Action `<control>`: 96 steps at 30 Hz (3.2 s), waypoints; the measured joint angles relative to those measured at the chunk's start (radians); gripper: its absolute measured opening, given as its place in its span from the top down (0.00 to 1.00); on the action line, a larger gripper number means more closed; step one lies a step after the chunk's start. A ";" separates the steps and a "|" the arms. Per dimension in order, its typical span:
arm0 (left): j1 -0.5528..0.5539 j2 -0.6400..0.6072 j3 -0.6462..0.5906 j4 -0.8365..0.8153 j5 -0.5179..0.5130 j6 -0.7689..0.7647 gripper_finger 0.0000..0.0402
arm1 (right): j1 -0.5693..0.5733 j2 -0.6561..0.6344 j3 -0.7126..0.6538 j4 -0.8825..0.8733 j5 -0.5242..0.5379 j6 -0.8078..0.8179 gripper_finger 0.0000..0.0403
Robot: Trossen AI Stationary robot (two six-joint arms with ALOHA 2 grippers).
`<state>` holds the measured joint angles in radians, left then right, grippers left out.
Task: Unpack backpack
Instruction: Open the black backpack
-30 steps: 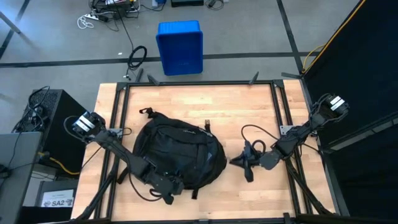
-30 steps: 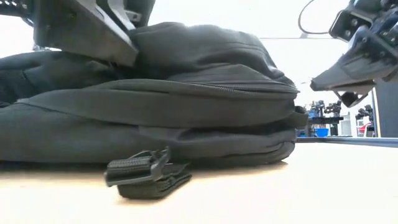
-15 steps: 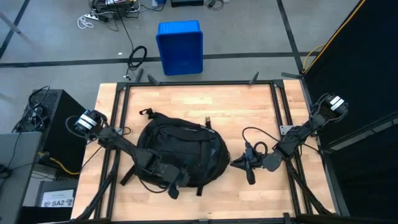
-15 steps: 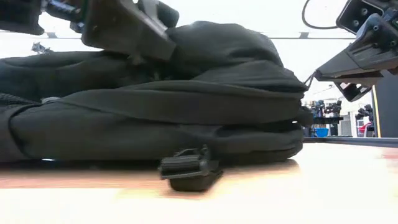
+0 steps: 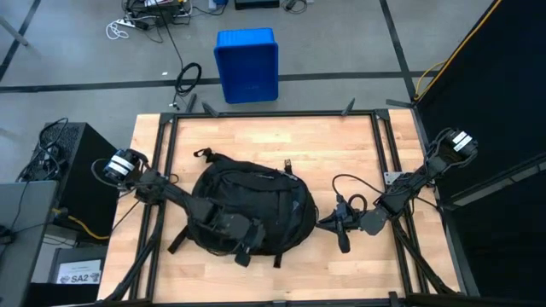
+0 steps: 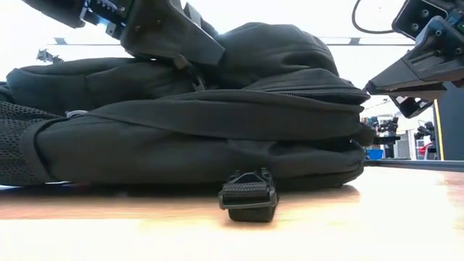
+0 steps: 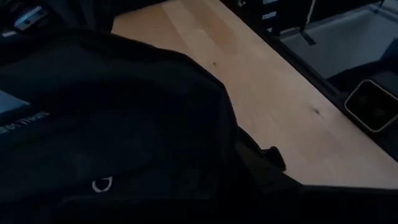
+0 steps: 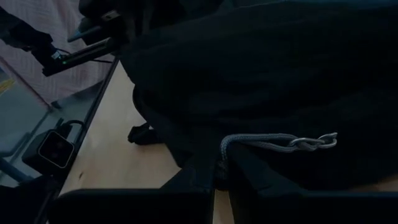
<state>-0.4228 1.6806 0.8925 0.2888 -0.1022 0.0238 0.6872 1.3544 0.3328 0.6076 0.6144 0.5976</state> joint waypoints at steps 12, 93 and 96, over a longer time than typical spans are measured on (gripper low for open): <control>0.004 0.000 0.000 0.061 -0.010 0.024 0.95 | 0.000 0.000 0.000 -0.001 -0.005 -0.008 1.00; 0.035 0.364 0.582 -0.343 -0.459 0.214 0.31 | -0.003 0.000 0.001 -0.003 -0.010 0.053 0.99; 0.044 0.366 0.582 -0.394 -0.461 0.182 0.32 | -0.004 0.000 0.001 -0.003 -0.008 0.053 0.99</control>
<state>-0.3783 2.0468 1.4742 -0.1048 -0.5633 0.2062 0.6835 1.3548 0.3340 0.6047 0.6059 0.6510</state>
